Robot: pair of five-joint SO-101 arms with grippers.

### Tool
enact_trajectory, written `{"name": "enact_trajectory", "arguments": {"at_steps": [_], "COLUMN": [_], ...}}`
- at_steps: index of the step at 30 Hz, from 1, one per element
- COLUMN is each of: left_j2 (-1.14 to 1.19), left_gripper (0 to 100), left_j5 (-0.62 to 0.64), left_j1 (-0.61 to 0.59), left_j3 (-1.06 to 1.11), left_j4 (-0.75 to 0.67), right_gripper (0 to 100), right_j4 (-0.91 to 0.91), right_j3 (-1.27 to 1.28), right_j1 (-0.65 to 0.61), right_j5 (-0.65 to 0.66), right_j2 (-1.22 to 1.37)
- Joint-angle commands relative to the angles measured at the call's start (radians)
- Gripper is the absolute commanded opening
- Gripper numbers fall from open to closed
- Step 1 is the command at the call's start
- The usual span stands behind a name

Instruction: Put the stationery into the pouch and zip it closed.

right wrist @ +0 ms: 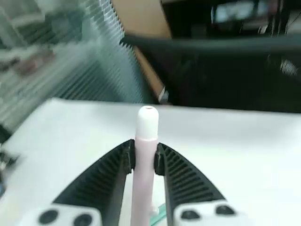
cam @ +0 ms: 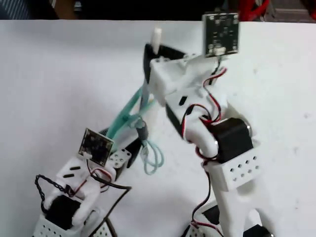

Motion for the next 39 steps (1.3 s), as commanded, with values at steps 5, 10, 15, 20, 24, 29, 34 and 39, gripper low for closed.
{"name": "enact_trajectory", "arguments": {"at_steps": [5,10,15,20,24,29,34,39], "left_j2": [0.013,0.013,0.013,0.013,0.013,0.013,0.013,0.013], "left_gripper": [20,20,20,20,18,17,17,17], "left_j5": [-0.008,-0.008,-0.008,-0.008,-0.008,-0.008,-0.008,-0.008], "left_j1": [0.008,0.008,0.008,0.008,0.016,0.016,0.016,0.016], "left_j3": [-0.003,-0.003,-0.003,-0.003,-0.003,-0.003,-0.003,-0.003], "left_j4": [-0.011,-0.012,-0.011,-0.012,-0.012,-0.014,-0.014,-0.014], "right_gripper": [9.8,27.6,27.9,18.6,14.7,20.1,22.0,22.0], "right_j4": [0.156,0.249,0.311,0.473,0.654,0.641,0.636,0.539], "right_j3": [-0.014,-0.055,-0.169,-0.190,-0.209,-0.212,-0.212,-0.158], "right_j1": [-0.077,-0.076,-0.022,-0.102,-0.266,-0.332,-0.374,-0.383], "right_j5": [0.153,0.198,0.199,0.493,0.779,0.766,0.764,0.764], "right_j2": [-0.005,-0.022,-0.039,-0.038,-0.062,-0.087,-0.081,-0.079]}}
